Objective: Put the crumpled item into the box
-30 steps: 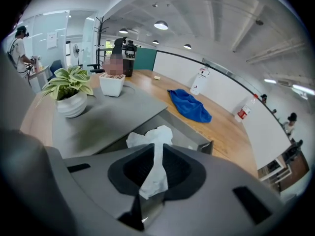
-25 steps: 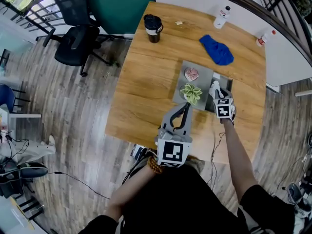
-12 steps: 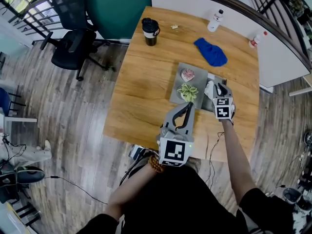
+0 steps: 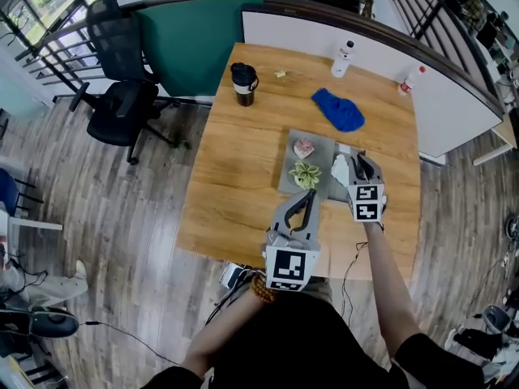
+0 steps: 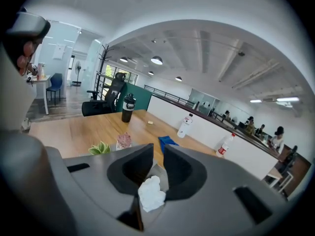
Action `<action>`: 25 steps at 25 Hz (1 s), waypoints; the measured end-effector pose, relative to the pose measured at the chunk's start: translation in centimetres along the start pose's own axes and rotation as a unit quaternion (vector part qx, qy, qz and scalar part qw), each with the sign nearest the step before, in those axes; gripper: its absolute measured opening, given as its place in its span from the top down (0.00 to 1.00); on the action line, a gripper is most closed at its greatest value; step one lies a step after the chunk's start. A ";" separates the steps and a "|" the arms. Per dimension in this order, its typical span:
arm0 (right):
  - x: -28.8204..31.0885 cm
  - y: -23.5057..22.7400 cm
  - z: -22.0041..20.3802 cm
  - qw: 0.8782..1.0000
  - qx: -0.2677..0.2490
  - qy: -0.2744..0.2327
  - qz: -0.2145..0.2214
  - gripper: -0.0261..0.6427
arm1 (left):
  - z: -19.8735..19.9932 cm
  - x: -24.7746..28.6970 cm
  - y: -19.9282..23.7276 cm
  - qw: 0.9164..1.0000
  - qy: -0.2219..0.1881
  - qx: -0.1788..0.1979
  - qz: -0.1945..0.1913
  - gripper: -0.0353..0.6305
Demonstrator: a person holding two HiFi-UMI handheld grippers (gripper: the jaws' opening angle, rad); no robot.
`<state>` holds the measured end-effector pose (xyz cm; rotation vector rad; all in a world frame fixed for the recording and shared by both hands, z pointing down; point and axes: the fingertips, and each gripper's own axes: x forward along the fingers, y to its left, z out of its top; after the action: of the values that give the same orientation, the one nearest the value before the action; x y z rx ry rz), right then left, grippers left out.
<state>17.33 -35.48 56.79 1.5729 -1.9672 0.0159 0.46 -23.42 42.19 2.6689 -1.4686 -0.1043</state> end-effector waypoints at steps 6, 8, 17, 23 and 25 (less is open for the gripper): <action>-4.2 -1.6 5.2 0.997 -0.015 -0.072 0.002 0.85 | 1.2 0.8 -2.7 1.000 -0.001 0.009 0.007 0.91; -6.0 -2.6 6.8 0.995 -0.018 -0.098 0.000 0.86 | 1.7 0.9 -3.9 1.000 -0.004 0.013 0.009 0.91; -13.2 -5.9 11.1 0.982 -0.006 -0.188 -0.008 0.87 | 1.9 1.4 -8.3 0.999 -0.003 0.029 0.017 0.91; -18.1 -7.8 13.3 0.965 -0.002 -0.260 -0.017 0.89 | 1.8 2.2 -11.7 0.999 -0.006 0.035 0.010 0.91; -19.4 -8.1 13.2 0.961 -0.004 -0.275 -0.016 0.90 | 1.5 2.4 -12.9 0.999 -0.007 0.034 0.008 0.91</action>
<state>20.60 -25.67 34.21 1.7336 -2.3444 -0.4907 12.38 -18.67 39.21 2.7142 -1.5258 -0.0732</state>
